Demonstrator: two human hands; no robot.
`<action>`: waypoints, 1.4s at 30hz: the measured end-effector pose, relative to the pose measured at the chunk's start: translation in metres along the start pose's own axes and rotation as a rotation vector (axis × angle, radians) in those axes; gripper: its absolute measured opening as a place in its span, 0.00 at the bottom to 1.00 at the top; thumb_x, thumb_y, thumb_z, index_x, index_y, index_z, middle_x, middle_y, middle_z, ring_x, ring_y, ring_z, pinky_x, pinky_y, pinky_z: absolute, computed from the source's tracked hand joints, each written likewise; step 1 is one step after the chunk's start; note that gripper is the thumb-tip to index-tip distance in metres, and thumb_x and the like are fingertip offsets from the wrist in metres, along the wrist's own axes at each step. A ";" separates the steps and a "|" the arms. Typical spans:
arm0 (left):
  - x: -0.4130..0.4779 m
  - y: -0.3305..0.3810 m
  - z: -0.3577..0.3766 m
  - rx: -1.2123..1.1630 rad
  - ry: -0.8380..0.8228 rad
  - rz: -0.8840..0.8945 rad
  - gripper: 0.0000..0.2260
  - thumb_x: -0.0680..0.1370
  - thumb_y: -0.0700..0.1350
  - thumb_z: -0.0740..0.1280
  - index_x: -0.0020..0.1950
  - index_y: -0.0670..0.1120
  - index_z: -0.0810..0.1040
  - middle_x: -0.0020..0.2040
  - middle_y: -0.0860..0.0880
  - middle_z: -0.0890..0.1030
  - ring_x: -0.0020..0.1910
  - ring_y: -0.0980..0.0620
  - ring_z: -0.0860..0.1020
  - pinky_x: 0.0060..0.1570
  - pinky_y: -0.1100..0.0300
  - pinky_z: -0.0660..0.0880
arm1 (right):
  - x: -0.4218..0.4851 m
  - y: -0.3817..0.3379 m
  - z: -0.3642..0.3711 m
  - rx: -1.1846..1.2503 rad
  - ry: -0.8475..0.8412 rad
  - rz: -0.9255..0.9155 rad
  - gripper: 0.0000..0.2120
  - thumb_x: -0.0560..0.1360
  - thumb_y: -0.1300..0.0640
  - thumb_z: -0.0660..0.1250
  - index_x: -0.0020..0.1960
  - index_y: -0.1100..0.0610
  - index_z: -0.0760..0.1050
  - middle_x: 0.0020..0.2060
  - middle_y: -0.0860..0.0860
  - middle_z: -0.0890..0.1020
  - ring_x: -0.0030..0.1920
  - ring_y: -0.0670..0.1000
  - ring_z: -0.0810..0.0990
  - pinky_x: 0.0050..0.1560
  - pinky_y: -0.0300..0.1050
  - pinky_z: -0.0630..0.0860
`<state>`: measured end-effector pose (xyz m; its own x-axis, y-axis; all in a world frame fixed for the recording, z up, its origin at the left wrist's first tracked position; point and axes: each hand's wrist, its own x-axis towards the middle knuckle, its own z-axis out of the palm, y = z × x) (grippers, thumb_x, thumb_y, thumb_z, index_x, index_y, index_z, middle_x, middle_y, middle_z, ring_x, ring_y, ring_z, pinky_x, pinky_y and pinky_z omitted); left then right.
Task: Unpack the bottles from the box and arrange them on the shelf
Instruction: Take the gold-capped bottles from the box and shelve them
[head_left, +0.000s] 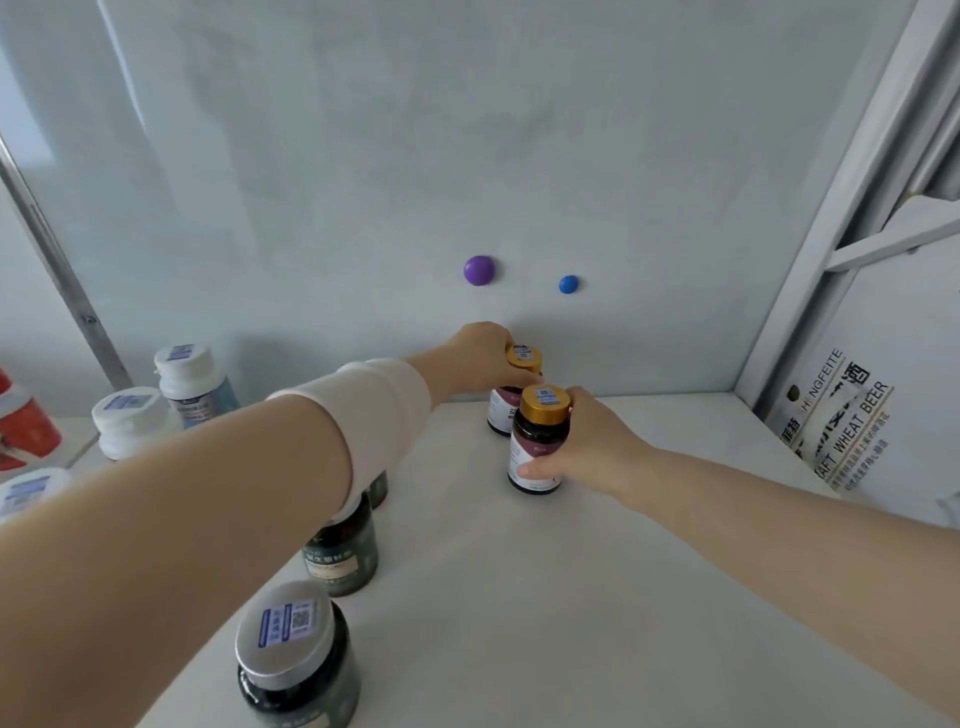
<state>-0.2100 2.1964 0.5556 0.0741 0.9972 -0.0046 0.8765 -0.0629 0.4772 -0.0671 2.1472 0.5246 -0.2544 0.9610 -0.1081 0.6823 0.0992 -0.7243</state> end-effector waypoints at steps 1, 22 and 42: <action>0.001 -0.001 0.001 -0.004 0.003 0.009 0.15 0.73 0.54 0.69 0.46 0.42 0.72 0.43 0.46 0.73 0.42 0.50 0.70 0.36 0.64 0.65 | 0.001 0.000 0.002 -0.012 0.000 0.003 0.32 0.64 0.59 0.77 0.63 0.59 0.65 0.57 0.54 0.76 0.58 0.55 0.76 0.58 0.48 0.74; -0.087 -0.005 -0.062 0.707 0.166 0.159 0.20 0.79 0.52 0.61 0.69 0.45 0.66 0.63 0.46 0.74 0.59 0.46 0.75 0.55 0.54 0.71 | -0.050 -0.038 -0.039 -0.263 0.044 -0.120 0.39 0.69 0.53 0.73 0.74 0.55 0.56 0.70 0.55 0.64 0.69 0.53 0.67 0.61 0.43 0.66; -0.484 -0.186 -0.190 1.189 0.295 -0.473 0.15 0.80 0.46 0.58 0.65 0.44 0.67 0.59 0.45 0.75 0.57 0.46 0.75 0.51 0.56 0.70 | -0.216 -0.309 0.227 -0.761 0.121 -0.967 0.23 0.77 0.54 0.60 0.70 0.58 0.61 0.66 0.58 0.67 0.66 0.60 0.66 0.63 0.54 0.65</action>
<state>-0.4993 1.7328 0.6358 -0.3275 0.8938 0.3063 0.6807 0.4481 -0.5796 -0.3782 1.8509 0.6173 -0.8382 0.4232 0.3439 0.4844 0.8675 0.1132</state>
